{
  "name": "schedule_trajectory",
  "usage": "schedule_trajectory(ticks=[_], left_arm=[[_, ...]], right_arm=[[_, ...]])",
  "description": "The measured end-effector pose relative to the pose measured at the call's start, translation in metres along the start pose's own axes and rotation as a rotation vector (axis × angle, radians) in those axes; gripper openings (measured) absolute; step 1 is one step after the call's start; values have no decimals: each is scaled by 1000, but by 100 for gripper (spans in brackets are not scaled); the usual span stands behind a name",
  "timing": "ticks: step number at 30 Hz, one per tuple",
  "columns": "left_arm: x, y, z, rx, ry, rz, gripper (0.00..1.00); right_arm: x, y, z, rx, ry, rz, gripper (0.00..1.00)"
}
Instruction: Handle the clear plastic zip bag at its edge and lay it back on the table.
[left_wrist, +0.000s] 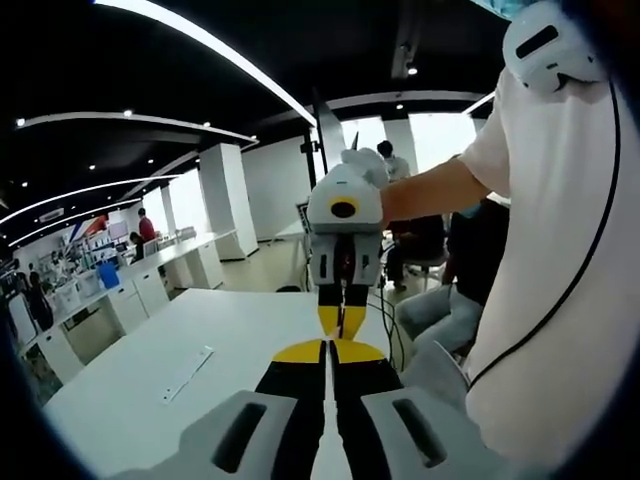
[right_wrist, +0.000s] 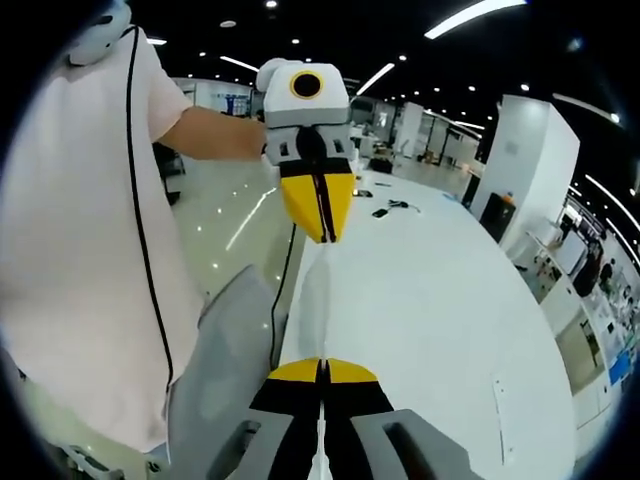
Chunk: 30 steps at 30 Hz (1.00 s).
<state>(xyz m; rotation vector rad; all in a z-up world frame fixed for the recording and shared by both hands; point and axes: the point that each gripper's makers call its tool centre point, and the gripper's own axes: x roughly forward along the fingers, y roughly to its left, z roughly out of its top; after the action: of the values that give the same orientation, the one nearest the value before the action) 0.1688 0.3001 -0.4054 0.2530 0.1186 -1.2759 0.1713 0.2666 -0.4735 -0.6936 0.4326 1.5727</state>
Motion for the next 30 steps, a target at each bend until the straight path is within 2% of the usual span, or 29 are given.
schedule_trajectory(ticks=[3, 10, 19, 22, 23, 26, 30], left_arm=[[-1, -2, 0, 40, -13, 3, 0], [-1, -5, 2, 21, -25, 5, 0], [3, -11, -2, 21, 16, -4, 0], [4, -11, -2, 9, 17, -7, 0], [4, -12, -4, -18, 22, -16, 0], [4, -9, -4, -7, 25, -7, 0], [6, -10, -6, -7, 37, -6, 0]], right_arm=[[0, 1, 0, 0, -2, 2, 0], [0, 1, 1, -6, -8, -2, 0], [2, 1, -6, 0, 0, -4, 0], [2, -1, -7, -3, -8, -14, 0], [3, -1, -7, 14, -11, -14, 3], [2, -3, -3, 13, -30, -25, 6], [0, -3, 13, -3, -72, -29, 7]])
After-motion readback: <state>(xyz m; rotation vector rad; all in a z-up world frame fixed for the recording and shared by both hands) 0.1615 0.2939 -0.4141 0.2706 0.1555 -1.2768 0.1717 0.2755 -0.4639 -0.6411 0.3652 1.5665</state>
